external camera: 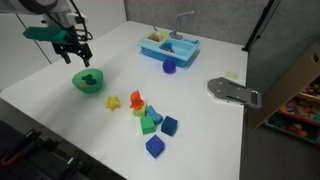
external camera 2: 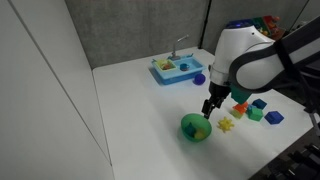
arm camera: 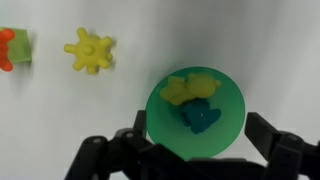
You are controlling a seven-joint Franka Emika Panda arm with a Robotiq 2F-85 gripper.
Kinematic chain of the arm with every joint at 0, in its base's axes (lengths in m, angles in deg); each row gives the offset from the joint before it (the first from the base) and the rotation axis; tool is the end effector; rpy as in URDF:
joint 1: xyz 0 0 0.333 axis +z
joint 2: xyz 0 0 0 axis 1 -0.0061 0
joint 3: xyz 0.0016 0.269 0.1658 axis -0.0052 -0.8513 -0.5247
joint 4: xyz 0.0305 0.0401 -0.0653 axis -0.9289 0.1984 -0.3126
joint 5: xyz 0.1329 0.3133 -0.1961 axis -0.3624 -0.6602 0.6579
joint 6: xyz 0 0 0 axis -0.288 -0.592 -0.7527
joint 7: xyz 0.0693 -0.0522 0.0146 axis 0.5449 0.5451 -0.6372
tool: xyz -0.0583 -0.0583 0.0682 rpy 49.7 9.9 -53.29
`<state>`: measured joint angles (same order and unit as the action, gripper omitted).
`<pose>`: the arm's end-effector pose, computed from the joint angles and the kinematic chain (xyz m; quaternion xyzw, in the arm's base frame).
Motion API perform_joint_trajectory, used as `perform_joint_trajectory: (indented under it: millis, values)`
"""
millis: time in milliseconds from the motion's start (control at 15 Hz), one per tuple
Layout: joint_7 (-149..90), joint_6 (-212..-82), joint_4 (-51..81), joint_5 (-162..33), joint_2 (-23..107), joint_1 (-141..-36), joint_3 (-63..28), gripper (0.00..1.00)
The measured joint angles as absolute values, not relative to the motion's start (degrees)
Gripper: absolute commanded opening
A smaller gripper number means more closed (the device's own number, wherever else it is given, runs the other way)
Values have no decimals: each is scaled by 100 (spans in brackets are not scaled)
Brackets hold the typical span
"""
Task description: Remove the green toy from the green bowl and put it on the table
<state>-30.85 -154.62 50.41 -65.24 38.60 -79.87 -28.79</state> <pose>0.5141 0.1590 0.2096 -0.9926 -0.1120 0.0464 0.0019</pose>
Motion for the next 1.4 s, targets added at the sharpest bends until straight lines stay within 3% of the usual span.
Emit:
perform_joint_trajectory:
  millis: [1400]
  values:
    - [-3085, -18144, 5022, -6647, 2259, -7690, -2787, 100]
